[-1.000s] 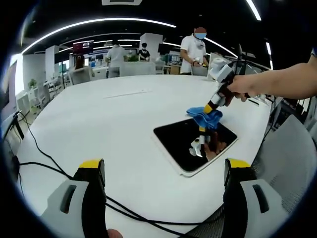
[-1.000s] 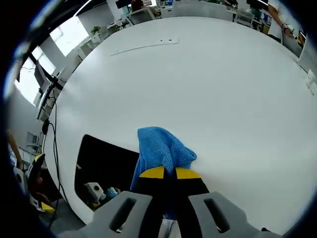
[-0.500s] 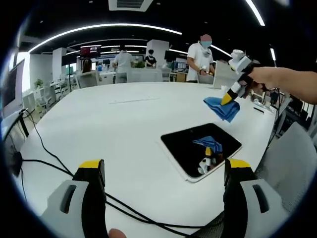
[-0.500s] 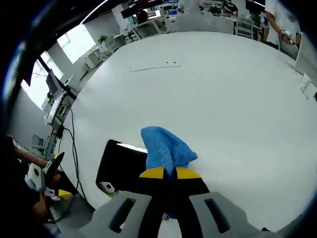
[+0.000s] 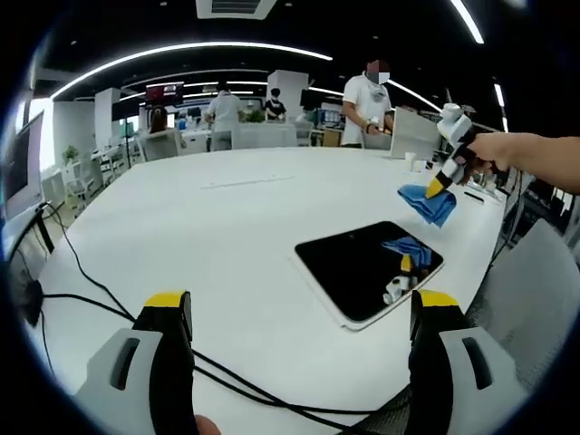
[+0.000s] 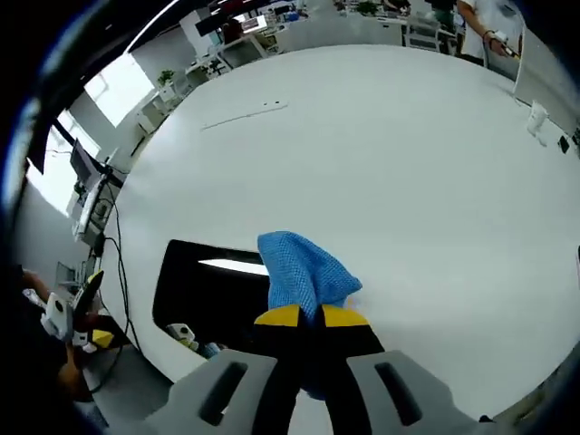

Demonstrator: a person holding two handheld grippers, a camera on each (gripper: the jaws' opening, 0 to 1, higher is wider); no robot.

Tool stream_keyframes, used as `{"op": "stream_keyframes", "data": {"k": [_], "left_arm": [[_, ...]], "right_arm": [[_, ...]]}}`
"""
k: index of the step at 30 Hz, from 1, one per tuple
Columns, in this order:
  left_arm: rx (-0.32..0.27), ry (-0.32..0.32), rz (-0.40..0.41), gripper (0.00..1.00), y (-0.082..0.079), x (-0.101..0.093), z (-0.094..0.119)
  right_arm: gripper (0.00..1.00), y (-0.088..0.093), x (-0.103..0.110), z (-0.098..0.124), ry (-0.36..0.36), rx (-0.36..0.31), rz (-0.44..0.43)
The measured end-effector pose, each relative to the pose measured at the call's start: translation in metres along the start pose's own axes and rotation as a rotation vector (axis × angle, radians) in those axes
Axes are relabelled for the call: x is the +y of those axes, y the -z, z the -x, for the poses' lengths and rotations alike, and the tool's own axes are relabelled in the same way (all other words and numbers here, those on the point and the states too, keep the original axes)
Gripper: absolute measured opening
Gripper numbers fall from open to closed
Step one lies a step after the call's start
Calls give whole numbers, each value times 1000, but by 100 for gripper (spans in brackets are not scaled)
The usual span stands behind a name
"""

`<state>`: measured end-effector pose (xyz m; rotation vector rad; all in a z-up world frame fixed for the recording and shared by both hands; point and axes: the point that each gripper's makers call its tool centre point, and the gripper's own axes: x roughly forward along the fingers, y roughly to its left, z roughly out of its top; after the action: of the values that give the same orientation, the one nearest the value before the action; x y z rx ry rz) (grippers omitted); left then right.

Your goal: Wipe the mirror surface with the cleaning cloth until all visible marks leave the cleaned area.

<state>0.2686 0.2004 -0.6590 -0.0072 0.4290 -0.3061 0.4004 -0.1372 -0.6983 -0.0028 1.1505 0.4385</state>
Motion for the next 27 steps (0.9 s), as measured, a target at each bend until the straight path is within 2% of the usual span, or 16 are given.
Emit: {"op": "stream_keyframes", "data": {"k": [5,11,16,17,19,21,22,25,27], "left_arm": [[5,2,-3,99,1,-1,0],[5,-2,-1,99,1,0,0],[14,4,-5,99,2,0,0],[16,7,-4,99,3,-1,-1],[24,12,-9,99,4,-1,-2],[30,22,-24,99,4,-4,-3],[35,23,-34,99,4,-4,-3],[28,29,-48,99,-2,-4,-2],[18,4,-46,99,-11,12,0]], "right_arm": [[1,18,-15,-18,27,2,-2],[6,24,-25,-29,64,-18,51],[26,29,-28,-32,104,-35,157],[29,32,-28,-33,107,-30,157],[31,30,-28,-33,113,-52,211],[35,30,-28,-33,115,-56,215],[41,29,-29,-32,117,-59,215],[49,28,-27,-28,89,-75,180],[57,22,-27,-20,89,-120,207]]}}
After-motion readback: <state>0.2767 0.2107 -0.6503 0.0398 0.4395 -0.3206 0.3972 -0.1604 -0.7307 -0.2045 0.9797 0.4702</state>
